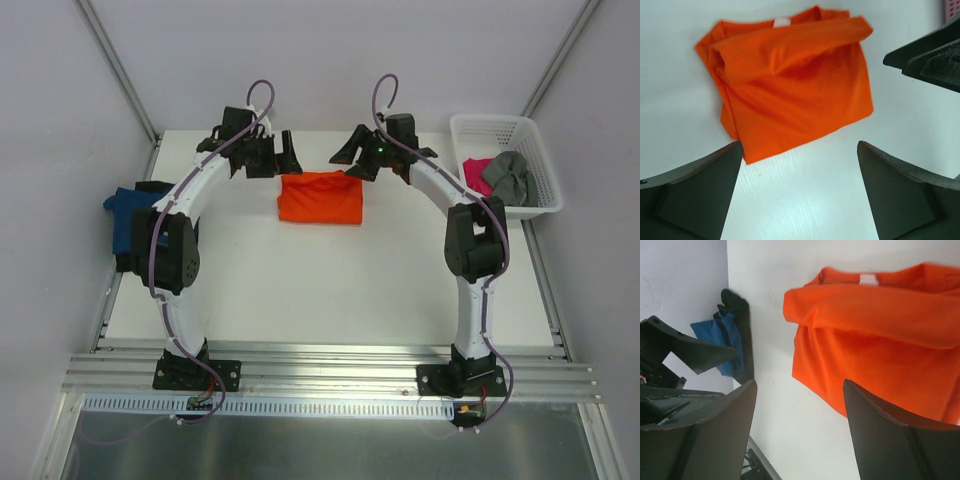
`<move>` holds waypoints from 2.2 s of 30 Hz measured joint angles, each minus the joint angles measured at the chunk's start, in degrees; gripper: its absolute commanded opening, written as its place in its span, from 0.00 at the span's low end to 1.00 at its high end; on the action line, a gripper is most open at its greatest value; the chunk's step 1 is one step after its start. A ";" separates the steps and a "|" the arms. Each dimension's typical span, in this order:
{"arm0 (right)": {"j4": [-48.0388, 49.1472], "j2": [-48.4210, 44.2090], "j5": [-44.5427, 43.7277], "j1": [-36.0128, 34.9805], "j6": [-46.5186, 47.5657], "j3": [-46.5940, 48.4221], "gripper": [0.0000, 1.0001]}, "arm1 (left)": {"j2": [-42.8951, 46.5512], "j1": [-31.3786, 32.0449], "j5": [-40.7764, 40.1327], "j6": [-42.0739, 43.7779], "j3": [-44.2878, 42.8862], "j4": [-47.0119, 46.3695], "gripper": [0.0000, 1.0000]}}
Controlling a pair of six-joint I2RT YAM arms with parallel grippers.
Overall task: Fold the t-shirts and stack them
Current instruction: Fold the tshirt
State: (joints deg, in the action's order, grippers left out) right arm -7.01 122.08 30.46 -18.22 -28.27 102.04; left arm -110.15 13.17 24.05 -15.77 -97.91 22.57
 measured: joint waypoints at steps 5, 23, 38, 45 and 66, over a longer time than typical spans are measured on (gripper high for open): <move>-0.09 6.36 0.50 -2.73 -0.96 2.27 0.72 | -1.16 0.72 -0.02 -0.04 3.56 1.42 0.99; 1.92 25.14 -2.84 1.64 -3.50 25.09 0.71 | -1.16 7.28 -2.19 3.72 8.76 1.95 0.99; 3.10 25.11 -3.06 3.02 -4.90 22.75 0.71 | -15.58 0.98 -8.48 6.62 -10.43 2.99 0.99; 2.91 25.11 -3.02 4.00 -5.70 21.81 0.71 | -22.95 -1.64 -5.27 2.19 -11.72 3.13 0.99; 3.41 24.87 -2.14 2.95 -6.21 19.12 0.71 | -33.27 -2.51 4.55 -10.78 -23.32 -6.84 0.85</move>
State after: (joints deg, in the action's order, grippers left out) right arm -3.60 146.96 28.32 -15.27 -34.48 121.16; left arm -143.41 10.66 28.60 -26.55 -121.23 15.73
